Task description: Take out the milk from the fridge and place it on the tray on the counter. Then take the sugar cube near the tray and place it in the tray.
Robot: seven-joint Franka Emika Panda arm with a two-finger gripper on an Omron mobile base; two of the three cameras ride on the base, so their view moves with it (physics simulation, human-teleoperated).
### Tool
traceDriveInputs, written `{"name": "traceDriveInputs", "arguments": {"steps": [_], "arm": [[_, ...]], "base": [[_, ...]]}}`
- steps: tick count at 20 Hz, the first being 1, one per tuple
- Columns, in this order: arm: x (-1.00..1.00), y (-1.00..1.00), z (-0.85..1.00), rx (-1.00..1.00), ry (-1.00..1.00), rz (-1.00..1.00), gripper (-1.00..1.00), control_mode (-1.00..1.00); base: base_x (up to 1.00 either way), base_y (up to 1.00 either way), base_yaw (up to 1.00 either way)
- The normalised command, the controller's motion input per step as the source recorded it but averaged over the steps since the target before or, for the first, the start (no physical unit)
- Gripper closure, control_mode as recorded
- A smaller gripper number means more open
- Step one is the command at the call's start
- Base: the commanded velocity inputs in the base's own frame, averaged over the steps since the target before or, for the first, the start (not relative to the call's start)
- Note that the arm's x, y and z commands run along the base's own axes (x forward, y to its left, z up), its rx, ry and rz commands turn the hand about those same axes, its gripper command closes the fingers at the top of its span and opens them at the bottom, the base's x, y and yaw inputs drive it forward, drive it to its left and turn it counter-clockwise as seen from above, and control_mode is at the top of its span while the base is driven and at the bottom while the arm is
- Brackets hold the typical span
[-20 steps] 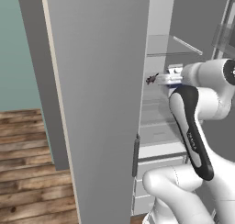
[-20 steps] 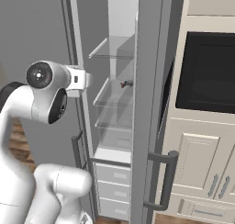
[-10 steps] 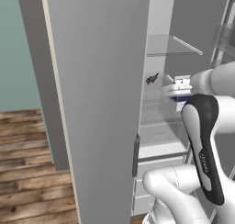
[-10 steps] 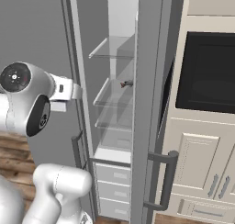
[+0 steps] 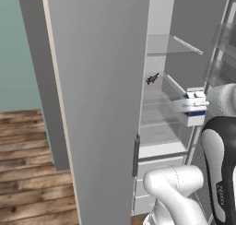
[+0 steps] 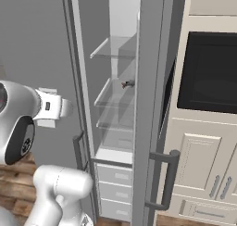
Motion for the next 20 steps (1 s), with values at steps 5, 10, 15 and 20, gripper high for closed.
{"name": "traceDriveInputs", "arguments": {"steps": [5,10,15,20], "arm": [[0.0,0.0,0.0,0.0,0.0,0.0,1.0,1.0],[0.0,0.0,0.0,0.0,0.0,0.0,1.0,1.0],[0.0,0.0,0.0,0.0,0.0,0.0,1.0,1.0],[0.0,0.0,0.0,0.0,0.0,0.0,1.0,1.0]], "base": [[-1.0,0.65,0.07],[-0.48,1.0,0.37],[-0.05,0.98,0.65],[0.0,0.55,0.86]]}}
